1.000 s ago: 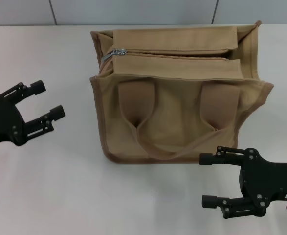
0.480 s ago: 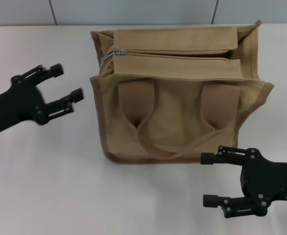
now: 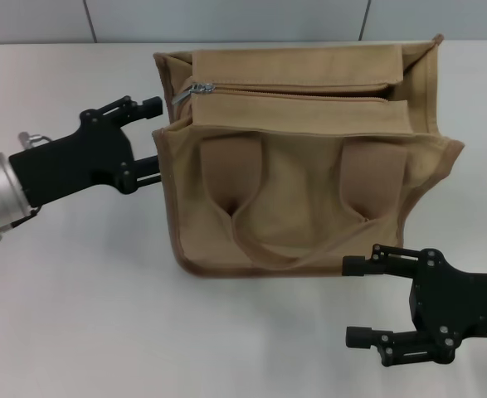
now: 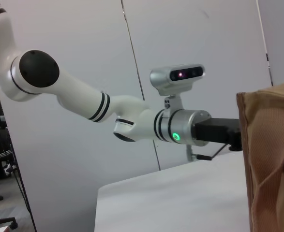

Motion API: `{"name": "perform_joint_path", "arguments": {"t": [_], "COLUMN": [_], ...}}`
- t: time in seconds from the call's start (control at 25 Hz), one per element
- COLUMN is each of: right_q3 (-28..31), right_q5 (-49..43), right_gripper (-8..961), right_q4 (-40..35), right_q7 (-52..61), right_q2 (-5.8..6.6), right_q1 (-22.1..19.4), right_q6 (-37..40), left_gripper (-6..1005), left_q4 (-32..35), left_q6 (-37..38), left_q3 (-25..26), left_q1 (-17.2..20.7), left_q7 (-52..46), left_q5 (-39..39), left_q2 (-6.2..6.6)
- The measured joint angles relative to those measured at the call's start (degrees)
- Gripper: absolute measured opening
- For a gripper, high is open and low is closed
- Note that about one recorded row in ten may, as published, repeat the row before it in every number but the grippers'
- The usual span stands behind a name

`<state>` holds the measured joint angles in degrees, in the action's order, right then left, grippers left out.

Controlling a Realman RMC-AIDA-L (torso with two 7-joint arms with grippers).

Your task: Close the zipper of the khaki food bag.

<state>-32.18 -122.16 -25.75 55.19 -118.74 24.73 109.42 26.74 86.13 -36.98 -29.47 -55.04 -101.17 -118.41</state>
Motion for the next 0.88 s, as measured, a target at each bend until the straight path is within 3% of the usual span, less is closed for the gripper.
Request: {"name": "perform_joint_path", "arguments": {"t": [0.2, 0.88], "right_q3": [0.0, 0.0], "right_q5": [0.0, 0.0], "right_gripper": [818, 817], "right_q4": [0.0, 0.0], "right_q7": [0.0, -0.4], "right_q2": [0.01, -0.16], "right_q1": [0.0, -0.3], "right_q6": [0.0, 0.7], "left_gripper": [812, 259], "left_q4": [-0.1, -0.1], "left_q6": [0.1, 3.2], "left_q3": [-0.2, 1.6], "left_q1": [-0.9, 0.2], "left_q7": [-0.3, -0.3], "left_q5": [0.3, 1.2], "left_q2": [-0.04, 0.22]}}
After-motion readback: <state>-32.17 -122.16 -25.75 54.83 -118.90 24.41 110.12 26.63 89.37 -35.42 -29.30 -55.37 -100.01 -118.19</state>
